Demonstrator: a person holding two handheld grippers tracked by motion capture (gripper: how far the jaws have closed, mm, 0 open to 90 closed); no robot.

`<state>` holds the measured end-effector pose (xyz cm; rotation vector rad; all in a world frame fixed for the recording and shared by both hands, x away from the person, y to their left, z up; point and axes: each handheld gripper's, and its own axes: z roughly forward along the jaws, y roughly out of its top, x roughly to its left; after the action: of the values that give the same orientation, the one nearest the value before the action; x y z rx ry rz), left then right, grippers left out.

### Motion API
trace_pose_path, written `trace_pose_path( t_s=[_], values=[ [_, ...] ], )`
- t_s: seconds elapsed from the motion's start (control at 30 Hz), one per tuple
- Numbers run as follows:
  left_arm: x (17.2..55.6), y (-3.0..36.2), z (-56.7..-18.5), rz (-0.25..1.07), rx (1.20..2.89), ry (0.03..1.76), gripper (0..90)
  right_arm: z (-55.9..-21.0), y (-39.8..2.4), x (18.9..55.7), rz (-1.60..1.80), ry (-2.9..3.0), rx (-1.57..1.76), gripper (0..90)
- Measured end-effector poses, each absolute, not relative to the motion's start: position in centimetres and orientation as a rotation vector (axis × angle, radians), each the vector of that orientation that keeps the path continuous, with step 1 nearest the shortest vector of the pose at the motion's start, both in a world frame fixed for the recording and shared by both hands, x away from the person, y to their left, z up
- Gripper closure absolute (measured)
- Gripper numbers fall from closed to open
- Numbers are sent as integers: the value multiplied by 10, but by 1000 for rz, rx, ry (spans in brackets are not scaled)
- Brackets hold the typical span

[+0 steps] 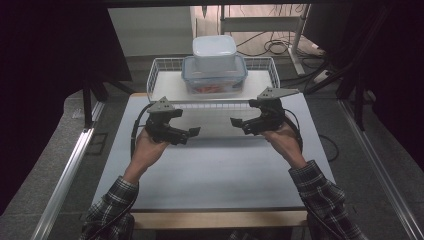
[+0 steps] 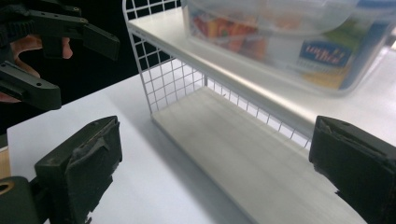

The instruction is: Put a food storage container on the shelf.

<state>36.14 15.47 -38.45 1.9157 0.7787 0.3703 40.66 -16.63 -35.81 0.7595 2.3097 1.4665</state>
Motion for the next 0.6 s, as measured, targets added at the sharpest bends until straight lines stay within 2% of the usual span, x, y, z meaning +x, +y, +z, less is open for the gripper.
trace_pose_path(
  t_s=[0.6],
  values=[
    [340, 153, -431, 373, 1947, 812, 57, -401, -176, 390, 1401, 2324, 756, 23]
  ],
)
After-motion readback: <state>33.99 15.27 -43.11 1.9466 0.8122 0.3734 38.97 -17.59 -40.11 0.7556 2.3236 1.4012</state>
